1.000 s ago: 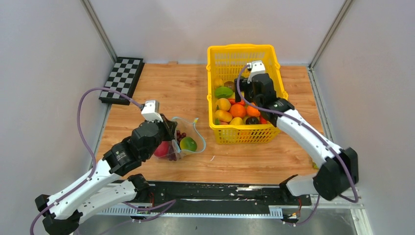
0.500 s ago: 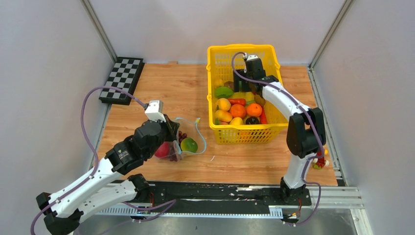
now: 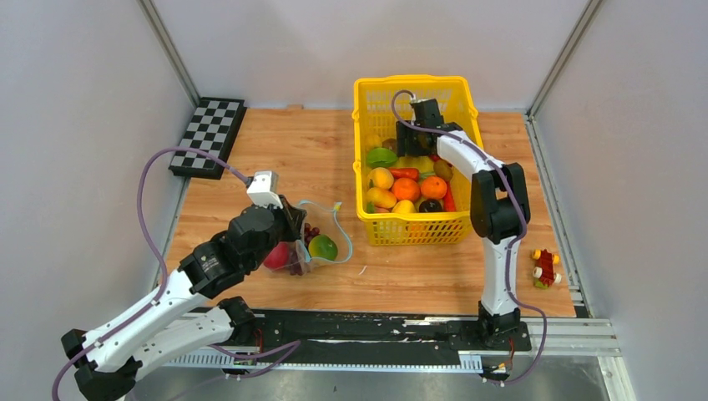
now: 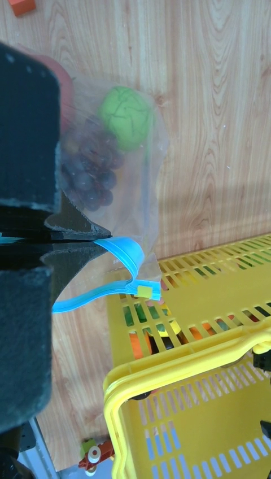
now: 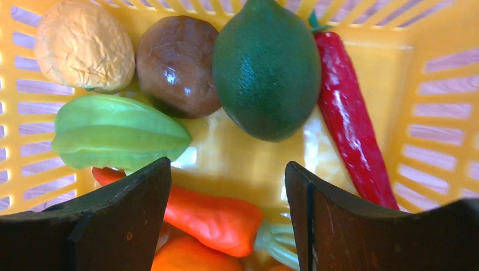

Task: Place the food in the zip-top bag and seal the zipper
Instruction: Pick up the fake fruit from the bin.

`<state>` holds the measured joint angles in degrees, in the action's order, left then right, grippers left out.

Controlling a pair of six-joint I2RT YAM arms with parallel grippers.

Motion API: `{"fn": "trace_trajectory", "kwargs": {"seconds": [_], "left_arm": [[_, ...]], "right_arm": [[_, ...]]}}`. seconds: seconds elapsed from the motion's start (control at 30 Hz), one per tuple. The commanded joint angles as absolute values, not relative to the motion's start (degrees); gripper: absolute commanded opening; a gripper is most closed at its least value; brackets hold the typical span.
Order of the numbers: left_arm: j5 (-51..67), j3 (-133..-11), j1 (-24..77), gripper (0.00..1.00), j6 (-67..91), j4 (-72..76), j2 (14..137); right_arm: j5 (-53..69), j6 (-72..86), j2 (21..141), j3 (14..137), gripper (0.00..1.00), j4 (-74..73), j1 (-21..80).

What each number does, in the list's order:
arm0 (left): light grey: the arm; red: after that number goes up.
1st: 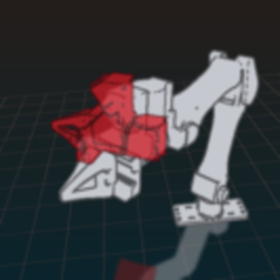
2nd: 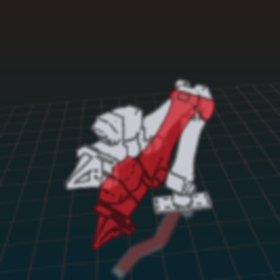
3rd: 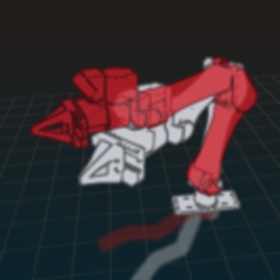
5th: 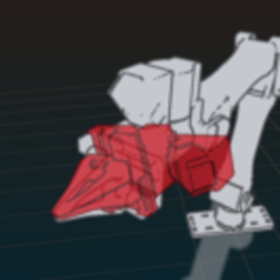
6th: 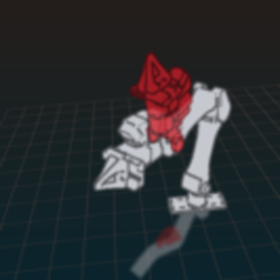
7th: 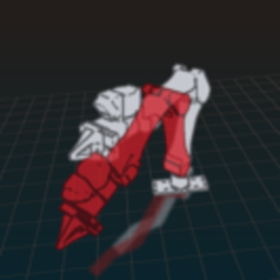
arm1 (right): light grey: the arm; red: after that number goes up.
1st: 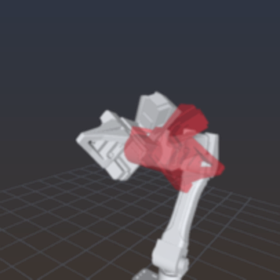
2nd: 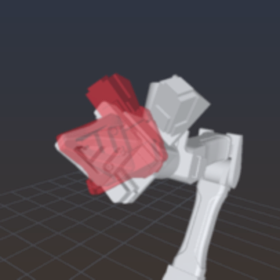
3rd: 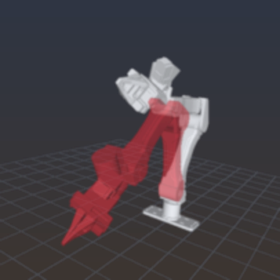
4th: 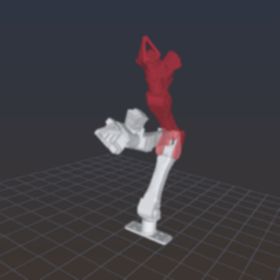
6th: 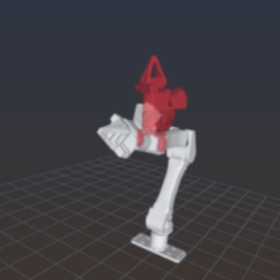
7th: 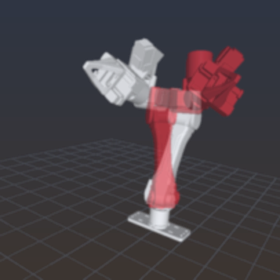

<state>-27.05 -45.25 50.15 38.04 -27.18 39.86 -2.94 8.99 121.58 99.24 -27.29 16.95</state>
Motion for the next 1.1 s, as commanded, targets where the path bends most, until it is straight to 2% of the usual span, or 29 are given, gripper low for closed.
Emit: {"fn": "trace_trajectory", "kwargs": {"seconds": [0.0, 0.1, 0.17, 0.33, 0.37, 0.53, 0.7, 0.9, 1.07], "left_arm": [[-26.54, -46.72, 49.92, 0.0, 37.45, -24.69, 39.19], [-25.52, -47.19, 49.92, 0.0, 37.73, -24.82, 39.41], [-25.19, -46.93, 49.92, 0.0, 38.26, -25.04, 39.06], [-24.79, -45.5, 49.92, 0.0, 39.26, -24.29, 38.2], [-24.71, -45.47, 49.92, 0.0, 39.25, -24.12, 38.31], [-24.37, -46.23, 49.92, 0.0, 38.88, -24.3, 39.29], [-24.93, -46.06, 49.92, 0.0, 38.79, -24.35, 39.22], [-24.99, -45.99, 49.92, 0.0, 38.68, -24.19, 39.87], [-25.1, -45.89, 49.92, 0.0, 38.7, -24.32, 39.93]], "right_arm": [[0.54, 11.07, 124.83, 106.79, 0.73, -28.43, 16.88], [-2.08, 10.6, 126.01, 109.09, 0.72, -29.72, 16.79], [-2.1, 10.05, 125.83, 107.89, 0.62, -28.46, 16.71], [1.24, 10.02, 125.49, 106.08, 0.5, -27.78, 16.26], [1.28, 10.03, 125.48, 105.98, 0.51, -27.64, 16.26], [-1.32, 9.81, 125.06, 107.15, 0.72, -27.86, 16.09], [-6.75, 9.15, 125.33, 107.63, 0.79, -25.89, 15.51], [-6.26, 8.57, 131.49, 112.62, 0.79, -27.62, 14.85], [-4.51, 8.52, 135.77, 115.13, 0.69, -28.8, 14.86]]}}
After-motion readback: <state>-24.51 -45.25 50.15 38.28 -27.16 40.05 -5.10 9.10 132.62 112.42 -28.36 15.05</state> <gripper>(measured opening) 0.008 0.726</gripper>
